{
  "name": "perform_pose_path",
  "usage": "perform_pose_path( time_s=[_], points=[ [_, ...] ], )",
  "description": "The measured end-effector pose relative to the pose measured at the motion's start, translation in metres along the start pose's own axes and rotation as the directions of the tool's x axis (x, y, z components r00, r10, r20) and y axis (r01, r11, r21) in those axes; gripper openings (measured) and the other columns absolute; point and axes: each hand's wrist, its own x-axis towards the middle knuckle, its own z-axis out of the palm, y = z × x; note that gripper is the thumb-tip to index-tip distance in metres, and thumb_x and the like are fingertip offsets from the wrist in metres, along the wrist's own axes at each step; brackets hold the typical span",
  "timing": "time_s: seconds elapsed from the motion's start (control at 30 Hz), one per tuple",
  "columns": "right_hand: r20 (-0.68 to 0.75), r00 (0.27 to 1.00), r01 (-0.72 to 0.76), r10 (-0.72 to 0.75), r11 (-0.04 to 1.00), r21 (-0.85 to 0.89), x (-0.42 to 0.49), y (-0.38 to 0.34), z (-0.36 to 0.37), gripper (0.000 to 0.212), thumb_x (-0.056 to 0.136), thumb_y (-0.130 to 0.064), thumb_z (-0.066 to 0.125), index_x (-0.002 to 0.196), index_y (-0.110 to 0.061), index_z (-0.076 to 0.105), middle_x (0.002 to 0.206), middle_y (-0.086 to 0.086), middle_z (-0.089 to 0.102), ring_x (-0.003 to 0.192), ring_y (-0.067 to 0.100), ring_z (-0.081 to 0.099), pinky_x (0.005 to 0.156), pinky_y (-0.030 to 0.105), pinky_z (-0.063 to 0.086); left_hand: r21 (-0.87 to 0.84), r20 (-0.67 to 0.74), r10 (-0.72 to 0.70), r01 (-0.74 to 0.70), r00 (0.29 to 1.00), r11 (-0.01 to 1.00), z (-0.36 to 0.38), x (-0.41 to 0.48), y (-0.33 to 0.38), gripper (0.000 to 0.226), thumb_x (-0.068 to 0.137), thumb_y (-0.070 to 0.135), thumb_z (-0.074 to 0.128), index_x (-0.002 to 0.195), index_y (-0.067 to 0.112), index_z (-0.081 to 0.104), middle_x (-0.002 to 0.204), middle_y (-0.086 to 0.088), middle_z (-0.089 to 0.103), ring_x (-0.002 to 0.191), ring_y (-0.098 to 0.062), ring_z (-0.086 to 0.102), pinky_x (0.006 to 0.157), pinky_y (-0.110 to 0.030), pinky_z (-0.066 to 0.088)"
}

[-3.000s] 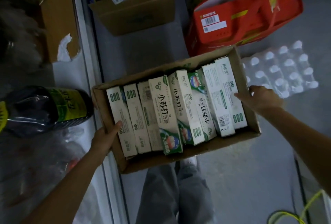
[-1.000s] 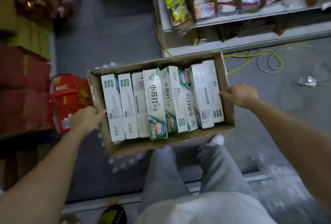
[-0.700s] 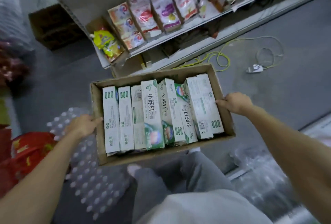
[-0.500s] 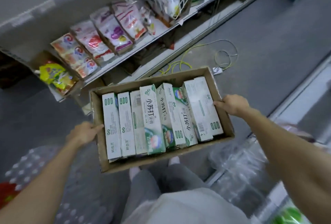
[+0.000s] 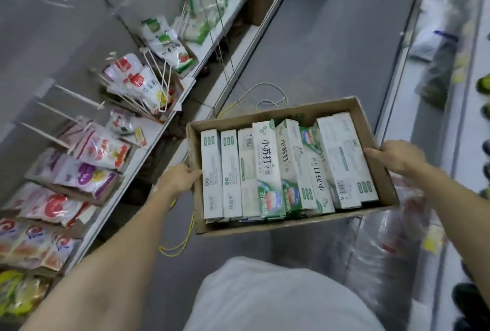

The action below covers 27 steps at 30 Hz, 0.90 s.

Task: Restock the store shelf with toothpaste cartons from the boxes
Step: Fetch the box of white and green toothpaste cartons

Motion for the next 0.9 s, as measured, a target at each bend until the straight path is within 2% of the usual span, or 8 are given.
perform_pose_path(
  time_s=[0.13, 0.3, 0.37, 0.5, 0.7, 0.77, 0.83, 0.9],
  points=[
    [0.018, 0.994, -0.11, 0.109, 0.987, 0.115, 0.062, 0.04, -0.036, 0.047, 0.095, -0.056, 0.038, 0.072, -0.018, 0.054, 0.078, 0.004, 0.057, 0.077, 0.025, 0.051, 0.067, 0.032, 0.036, 0.113, -0.001, 0.085, -0.084, 0.996, 0.99, -0.056, 0.067, 0.112, 0.045, 0.094, 0.053, 0.048, 0.076, 0.013, 0.058, 0.081, -0.003, 0.062, 0.081, -0.025, 0.059, 0.07, -0.031, 0.045],
    [0.067, 0.986, -0.159, 0.152, 0.981, 0.113, 0.168, 0.087, -0.083, 0.05, 0.094, -0.061, 0.033, 0.077, -0.02, 0.054, 0.087, 0.006, 0.06, 0.078, 0.024, 0.053, 0.067, 0.032, 0.041, 0.179, 0.041, 0.145, -0.15, 0.989, 0.972, -0.109, 0.156, 0.246, 0.046, 0.091, 0.057, 0.049, 0.072, 0.016, 0.055, 0.083, -0.008, 0.065, 0.085, -0.028, 0.065, 0.077, -0.035, 0.053],
    [0.105, 0.98, -0.185, 0.172, 0.973, 0.136, 0.22, 0.109, -0.1, 0.052, 0.093, -0.063, 0.034, 0.08, -0.018, 0.056, 0.089, 0.006, 0.061, 0.079, 0.025, 0.054, 0.065, 0.032, 0.041, 0.192, 0.048, 0.152, -0.158, 0.987, 0.969, -0.123, 0.193, 0.304, 0.048, 0.091, 0.057, 0.051, 0.071, 0.013, 0.056, 0.076, -0.006, 0.065, 0.075, -0.025, 0.064, 0.069, -0.031, 0.05],
    [0.15, 0.971, -0.211, 0.184, 0.958, 0.194, 0.34, 0.15, -0.156, 0.054, 0.092, -0.064, 0.035, 0.081, -0.017, 0.058, 0.088, 0.005, 0.06, 0.079, 0.024, 0.055, 0.064, 0.031, 0.04, 0.168, 0.055, 0.166, -0.173, 0.985, 0.97, -0.142, 0.258, 0.417, 0.053, 0.093, 0.043, 0.055, 0.052, 0.014, 0.041, 0.05, -0.001, 0.046, 0.049, -0.017, 0.046, 0.051, -0.029, 0.03],
    [0.12, 0.979, -0.184, 0.164, 0.966, 0.183, 0.502, 0.199, -0.278, 0.049, 0.095, -0.054, 0.038, 0.063, -0.019, 0.046, 0.078, 0.005, 0.059, 0.075, 0.024, 0.056, 0.058, 0.031, 0.034, 0.113, 0.042, 0.139, -0.143, 0.989, 0.983, -0.179, 0.342, 0.568, 0.052, 0.093, 0.041, 0.058, 0.05, 0.017, 0.039, 0.049, 0.001, 0.046, 0.051, -0.017, 0.048, 0.052, -0.03, 0.028],
    [0.109, 0.985, -0.153, 0.137, 0.977, 0.15, 0.555, 0.211, -0.326, 0.048, 0.096, -0.053, 0.038, 0.067, -0.018, 0.051, 0.08, 0.005, 0.06, 0.077, 0.024, 0.056, 0.06, 0.031, 0.038, 0.095, 0.045, 0.146, -0.149, 0.988, 0.984, -0.198, 0.369, 0.617, 0.053, 0.093, 0.04, 0.058, 0.049, 0.016, 0.039, 0.049, -0.001, 0.046, 0.05, -0.018, 0.047, 0.051, -0.03, 0.027],
    [0.087, 0.991, -0.118, 0.106, 0.981, 0.155, 0.616, 0.221, -0.372, 0.047, 0.096, -0.054, 0.039, 0.083, -0.015, 0.061, 0.092, 0.008, 0.065, 0.084, 0.024, 0.059, 0.069, 0.032, 0.045, 0.062, 0.029, 0.131, -0.132, 0.991, 0.989, -0.221, 0.398, 0.667, 0.051, 0.093, 0.04, 0.058, 0.051, 0.015, 0.042, 0.052, -0.003, 0.048, 0.052, -0.018, 0.048, 0.051, -0.03, 0.027],
    [0.082, 0.994, -0.083, 0.074, 0.99, 0.116, 0.678, 0.225, -0.417, 0.049, 0.095, -0.056, 0.039, 0.092, -0.013, 0.061, 0.097, 0.008, 0.064, 0.089, 0.026, 0.06, 0.07, 0.032, 0.044, 0.04, 0.032, 0.116, -0.117, 0.993, 0.992, -0.239, 0.434, 0.712, 0.049, 0.093, 0.04, 0.058, 0.054, 0.014, 0.043, 0.056, -0.003, 0.049, 0.053, -0.017, 0.047, 0.051, -0.03, 0.027]
  ],
)
